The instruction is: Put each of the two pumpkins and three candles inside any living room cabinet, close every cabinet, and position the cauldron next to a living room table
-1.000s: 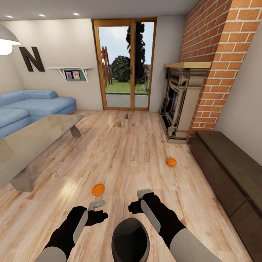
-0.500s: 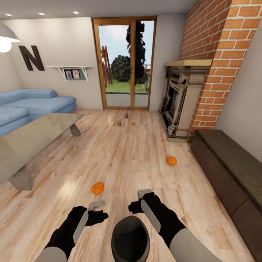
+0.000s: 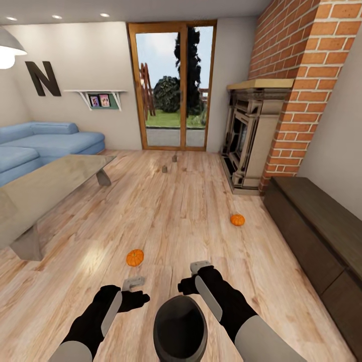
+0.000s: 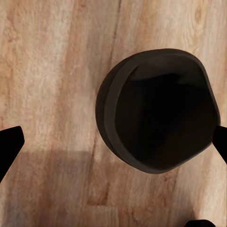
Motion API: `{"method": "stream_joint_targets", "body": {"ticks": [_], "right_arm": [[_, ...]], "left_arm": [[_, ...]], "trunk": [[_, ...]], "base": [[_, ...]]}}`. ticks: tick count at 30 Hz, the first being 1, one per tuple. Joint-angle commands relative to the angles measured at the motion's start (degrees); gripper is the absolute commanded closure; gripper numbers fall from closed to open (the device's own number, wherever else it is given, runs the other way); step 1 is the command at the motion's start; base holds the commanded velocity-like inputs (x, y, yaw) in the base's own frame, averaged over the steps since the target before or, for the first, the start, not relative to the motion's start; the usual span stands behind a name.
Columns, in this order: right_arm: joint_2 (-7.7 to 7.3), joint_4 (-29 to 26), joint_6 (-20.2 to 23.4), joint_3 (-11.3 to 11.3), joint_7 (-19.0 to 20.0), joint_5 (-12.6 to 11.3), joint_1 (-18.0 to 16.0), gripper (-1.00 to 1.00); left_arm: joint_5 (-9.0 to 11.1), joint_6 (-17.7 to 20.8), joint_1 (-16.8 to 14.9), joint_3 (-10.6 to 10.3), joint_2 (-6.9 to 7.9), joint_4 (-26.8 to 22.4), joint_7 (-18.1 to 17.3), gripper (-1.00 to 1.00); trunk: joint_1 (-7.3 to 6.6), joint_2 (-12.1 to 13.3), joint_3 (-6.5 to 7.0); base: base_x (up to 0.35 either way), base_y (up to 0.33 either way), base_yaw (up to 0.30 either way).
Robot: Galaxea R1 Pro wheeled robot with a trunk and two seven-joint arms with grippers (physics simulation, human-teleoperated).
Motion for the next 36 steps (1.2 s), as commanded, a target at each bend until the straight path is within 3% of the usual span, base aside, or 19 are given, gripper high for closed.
{"method": "stream_joint_targets", "body": {"ticks": [1,20,27,36], "right_arm": [[-0.03,-0.06,0.12,0.15,-0.59,-0.56,-0.05,-1.0],[0.0,4.03,-0.29,0.01,-1.32,-0.29,-0.05,-1.0],[-0.83,5.98,-1.9,-0.3,-1.55,-0.22,-0.06,-1.0],[-0.9,9.22,-5.09,-1.56,-6.72,-0.25,-1.06,-1.0]], "left_arm": [[0.08,0.31,-0.03,0.09,-0.06,-0.06,-0.12,-1.0],[-0.04,-1.5,-0.03,-0.68,-0.07,0.32,-0.05,-1.0],[-0.05,-1.62,-0.03,-1.73,-0.08,0.38,-0.03,-1.0],[-0.07,-1.64,-0.03,-2.1,-0.29,0.38,-0.03,-1.0]], "trunk": [[0.22,-0.44,-0.24],[4.39,-8.06,-3.65],[5.93,-10.87,-4.91],[7.91,-14.48,-6.52]], "base": [[0.0,0.0,0.0],[0.0,0.0,0.0],[0.0,0.0,0.0],[0.0,0.0,0.0]]}}
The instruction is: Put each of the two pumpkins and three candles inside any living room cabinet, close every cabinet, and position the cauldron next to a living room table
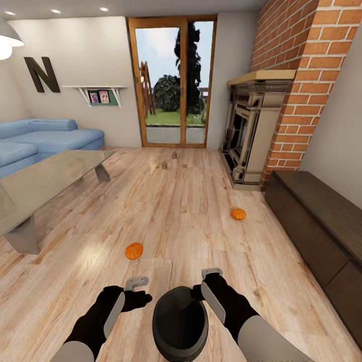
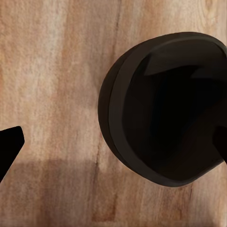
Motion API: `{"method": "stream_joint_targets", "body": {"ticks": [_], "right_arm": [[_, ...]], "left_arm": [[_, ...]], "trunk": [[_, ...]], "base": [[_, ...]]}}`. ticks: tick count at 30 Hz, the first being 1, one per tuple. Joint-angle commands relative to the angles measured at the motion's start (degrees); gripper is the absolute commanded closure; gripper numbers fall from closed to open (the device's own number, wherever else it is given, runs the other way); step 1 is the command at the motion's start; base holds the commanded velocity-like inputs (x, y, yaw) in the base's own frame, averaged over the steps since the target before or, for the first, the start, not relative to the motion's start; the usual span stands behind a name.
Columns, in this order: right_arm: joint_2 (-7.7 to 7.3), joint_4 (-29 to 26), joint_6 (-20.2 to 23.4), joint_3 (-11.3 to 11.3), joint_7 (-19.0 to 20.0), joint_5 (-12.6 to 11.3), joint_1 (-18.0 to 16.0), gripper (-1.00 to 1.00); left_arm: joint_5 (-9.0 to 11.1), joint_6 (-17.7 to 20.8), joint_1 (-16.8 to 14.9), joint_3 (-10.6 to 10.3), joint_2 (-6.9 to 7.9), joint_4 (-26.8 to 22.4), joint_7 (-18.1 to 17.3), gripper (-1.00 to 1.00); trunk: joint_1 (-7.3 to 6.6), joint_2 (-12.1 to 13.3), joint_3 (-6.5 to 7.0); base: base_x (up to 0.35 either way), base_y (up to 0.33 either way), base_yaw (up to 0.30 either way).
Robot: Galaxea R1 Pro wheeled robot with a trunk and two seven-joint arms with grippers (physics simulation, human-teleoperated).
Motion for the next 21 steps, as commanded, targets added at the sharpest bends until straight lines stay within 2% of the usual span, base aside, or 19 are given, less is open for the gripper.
{"method": "stream_joint_targets", "body": {"ticks": [1,6,21], "right_arm": [[-0.04,0.02,0.02,0.2,-0.65,-0.59,-0.07,-1.0],[-0.04,0.15,-0.14,0.12,-0.79,-0.6,-0.1,-1.0],[0.09,0.16,-1.87,0.2,-0.8,-0.57,-0.11,-1.0]], "left_arm": [[0.21,0.26,-0.02,0.01,-0.15,-0.06,0.05,-1.0],[0.1,-0.68,-0.02,-0.1,-0.69,0.0,0.12,-1.0],[0.09,-1.16,0.03,-0.49,-0.74,0.26,0.12,-1.0]], "trunk": [[0.22,-0.44,-0.24],[1.32,-2.45,-1.14],[4.61,-8.46,-3.83]], "base": [[0.0,0.0,0.0],[0.0,0.0,0.0],[0.0,0.0,0.0]]}}
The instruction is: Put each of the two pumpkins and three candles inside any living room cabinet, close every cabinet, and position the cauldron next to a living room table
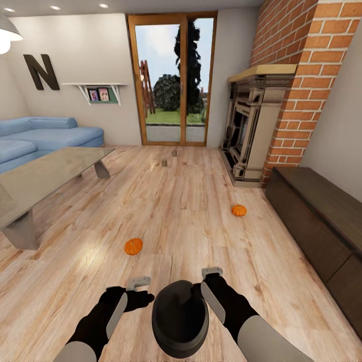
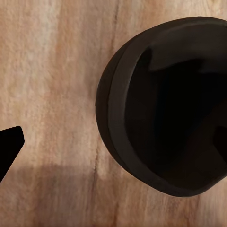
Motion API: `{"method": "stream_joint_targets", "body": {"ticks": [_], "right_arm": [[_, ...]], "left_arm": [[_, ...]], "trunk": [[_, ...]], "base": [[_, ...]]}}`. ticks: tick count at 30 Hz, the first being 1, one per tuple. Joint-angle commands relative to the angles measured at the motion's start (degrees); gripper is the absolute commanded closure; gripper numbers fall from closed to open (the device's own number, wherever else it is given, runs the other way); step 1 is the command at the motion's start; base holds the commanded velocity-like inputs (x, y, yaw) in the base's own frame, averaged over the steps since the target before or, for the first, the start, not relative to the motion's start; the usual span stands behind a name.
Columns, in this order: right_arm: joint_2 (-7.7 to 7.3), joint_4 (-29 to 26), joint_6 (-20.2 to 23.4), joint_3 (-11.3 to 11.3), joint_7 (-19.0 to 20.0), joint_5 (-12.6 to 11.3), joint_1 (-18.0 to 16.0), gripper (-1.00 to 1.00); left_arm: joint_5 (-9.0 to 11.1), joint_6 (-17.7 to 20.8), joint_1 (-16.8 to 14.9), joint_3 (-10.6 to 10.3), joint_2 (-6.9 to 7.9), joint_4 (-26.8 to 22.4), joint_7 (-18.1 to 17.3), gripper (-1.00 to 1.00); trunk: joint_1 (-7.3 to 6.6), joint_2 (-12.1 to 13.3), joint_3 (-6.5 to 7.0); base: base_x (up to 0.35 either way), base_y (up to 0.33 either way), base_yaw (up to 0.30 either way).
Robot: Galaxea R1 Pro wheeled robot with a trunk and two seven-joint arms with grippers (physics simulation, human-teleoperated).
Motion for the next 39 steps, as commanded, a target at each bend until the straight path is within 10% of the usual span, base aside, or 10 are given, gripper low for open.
{"method": "stream_joint_targets", "body": {"ticks": [1,39], "right_arm": [[-0.02,-0.06,-0.12,0.29,-0.55,-0.59,-0.05,-1.0],[0.37,0.28,-0.86,0.61,-0.54,-0.26,-0.05,-1.0]], "left_arm": [[0.35,0.22,-0.02,-0.08,0.01,0.28,0.09,-1.0],[0.52,-3.71,0.02,-2.28,-2.18,2.68,0.18,-1.0]], "trunk": [[0.22,-0.44,-0.24],[7.98,-14.52,-7.19]], "base": [[0.0,0.0,0.0],[0.0,0.0,0.0]]}}
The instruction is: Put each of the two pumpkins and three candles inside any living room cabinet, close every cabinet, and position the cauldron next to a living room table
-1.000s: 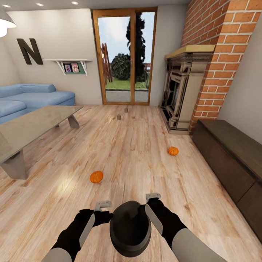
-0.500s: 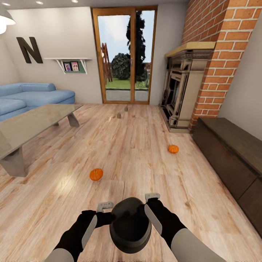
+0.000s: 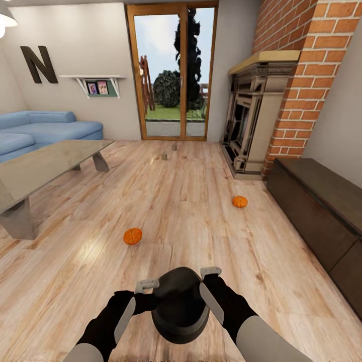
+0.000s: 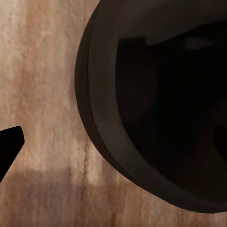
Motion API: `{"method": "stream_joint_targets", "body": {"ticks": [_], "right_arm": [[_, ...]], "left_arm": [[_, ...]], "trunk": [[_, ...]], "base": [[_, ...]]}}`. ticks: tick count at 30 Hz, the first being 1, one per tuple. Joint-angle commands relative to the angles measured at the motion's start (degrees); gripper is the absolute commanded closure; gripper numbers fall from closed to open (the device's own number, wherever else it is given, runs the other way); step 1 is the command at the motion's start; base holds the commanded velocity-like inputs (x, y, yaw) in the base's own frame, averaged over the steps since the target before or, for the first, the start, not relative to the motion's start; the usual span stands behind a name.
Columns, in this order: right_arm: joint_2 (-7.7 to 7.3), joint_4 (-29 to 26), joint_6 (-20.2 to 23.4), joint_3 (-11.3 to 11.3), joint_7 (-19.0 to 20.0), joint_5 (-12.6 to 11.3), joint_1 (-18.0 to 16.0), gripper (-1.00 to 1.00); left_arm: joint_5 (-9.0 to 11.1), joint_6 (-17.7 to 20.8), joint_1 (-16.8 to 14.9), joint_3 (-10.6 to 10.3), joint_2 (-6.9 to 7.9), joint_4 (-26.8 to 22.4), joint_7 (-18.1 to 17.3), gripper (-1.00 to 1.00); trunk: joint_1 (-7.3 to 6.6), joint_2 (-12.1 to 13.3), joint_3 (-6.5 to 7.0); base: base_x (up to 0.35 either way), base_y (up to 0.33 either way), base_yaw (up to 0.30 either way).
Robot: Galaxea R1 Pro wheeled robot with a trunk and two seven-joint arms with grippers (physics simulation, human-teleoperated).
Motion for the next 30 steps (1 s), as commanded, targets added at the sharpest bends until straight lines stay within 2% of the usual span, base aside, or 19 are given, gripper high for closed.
{"method": "stream_joint_targets", "body": {"ticks": [1,6,12,21,30], "right_arm": [[-0.04,-0.06,0.12,0.26,-0.55,-0.59,-0.04,-1.0],[-0.04,-0.05,0.11,0.28,-0.55,-0.43,-0.04,-1.0],[-0.04,-0.05,0.1,0.42,-0.55,-0.4,-0.04,-1.0],[-0.04,-0.05,0.1,0.45,-0.55,-0.4,-0.04,-1.0],[-0.04,0.01,0.1,0.48,-0.55,-0.33,-0.04,-1.0]], "left_arm": [[0.39,0.28,-0.02,-0.05,0.01,-0.07,0.11,-1.0],[0.34,-0.09,-0.02,-0.55,-0.07,0.66,0.11,-1.0],[0.39,-4.18,-0.02,-0.82,-0.14,2.56,0.12,-1.0],[0.39,-4.7,-0.02,-0.84,-0.17,2.83,0.12,-1.0],[0.46,-4.75,-0.02,-0.84,-0.17,2.83,0.11,-1.0]], "trunk": [[0.01,-0.04,-0.28],[0.14,-0.11,-1.39],[0.29,-0.19,-2.72],[0.53,-0.31,-4.71],[0.53,-0.31,-4.71]], "base": [[0.0,0.0,0.0],[0.0,0.0,0.0],[0.0,0.0,0.0],[0.0,0.0,0.0],[0.0,0.0,0.0]]}}
